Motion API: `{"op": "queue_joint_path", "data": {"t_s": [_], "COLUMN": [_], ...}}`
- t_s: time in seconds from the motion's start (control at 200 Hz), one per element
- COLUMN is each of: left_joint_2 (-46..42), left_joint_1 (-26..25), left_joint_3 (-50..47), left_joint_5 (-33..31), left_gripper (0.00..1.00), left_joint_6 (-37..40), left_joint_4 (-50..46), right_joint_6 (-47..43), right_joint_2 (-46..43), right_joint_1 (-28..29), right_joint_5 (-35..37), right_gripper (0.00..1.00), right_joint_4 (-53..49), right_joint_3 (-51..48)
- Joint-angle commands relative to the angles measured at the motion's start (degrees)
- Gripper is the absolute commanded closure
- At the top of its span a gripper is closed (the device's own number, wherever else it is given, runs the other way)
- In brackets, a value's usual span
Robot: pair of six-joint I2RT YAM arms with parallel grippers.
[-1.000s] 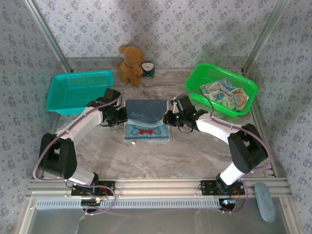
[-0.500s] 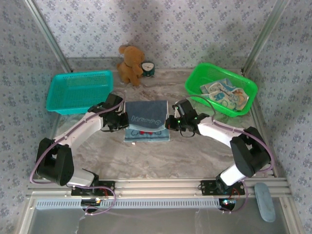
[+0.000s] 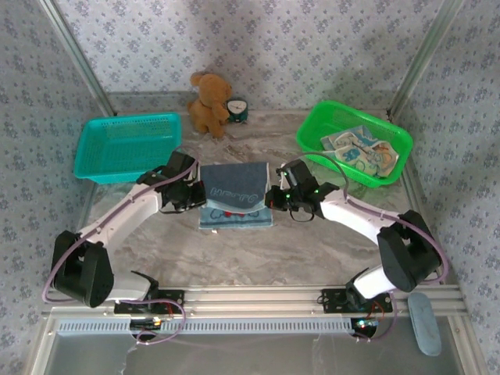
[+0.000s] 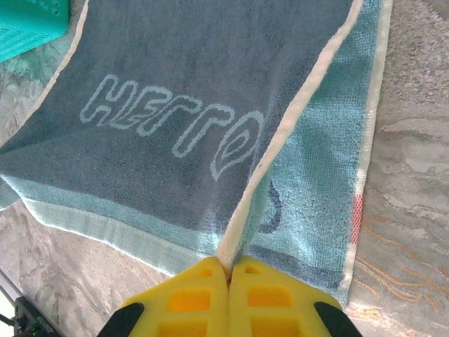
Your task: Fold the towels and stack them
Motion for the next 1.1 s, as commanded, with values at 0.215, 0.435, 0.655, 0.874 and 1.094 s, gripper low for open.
{"op": "queue_joint_path", "data": {"t_s": [0.215,0.435,0.655,0.874,1.094], "left_joint_2": [-0.33,1.82,3.23,4.10,5.20], "left_joint_1": [-0.39,-0.46,-0.79,-2.13,-2.61], "left_joint_3": [-3.80,-6.64,-7.96,-10.10,-10.91], "left_joint_5": [-0.66,-0.34,-0.04,0.48,0.27], "left_gripper": [1.00,1.00,1.00,1.00,1.00], "left_joint_6": [-0.91,-0.54,-0.86,-1.99,-2.20], "left_joint_4": [-0.29,2.54,4.05,6.38,6.93], "right_joint_6": [-0.14,-0.07,0.21,0.71,0.70], "right_joint_2": [-0.09,2.09,4.27,4.99,5.77], "right_joint_1": [1.37,2.71,3.57,3.68,3.76], "right_joint_5": [0.92,1.71,2.23,3.04,3.07], "right_gripper": [1.00,1.00,1.00,0.99,0.96], "right_joint_4": [0.53,2.56,4.17,4.97,5.25], "right_joint_3": [-3.27,-5.12,-6.54,-8.23,-8.74]}}
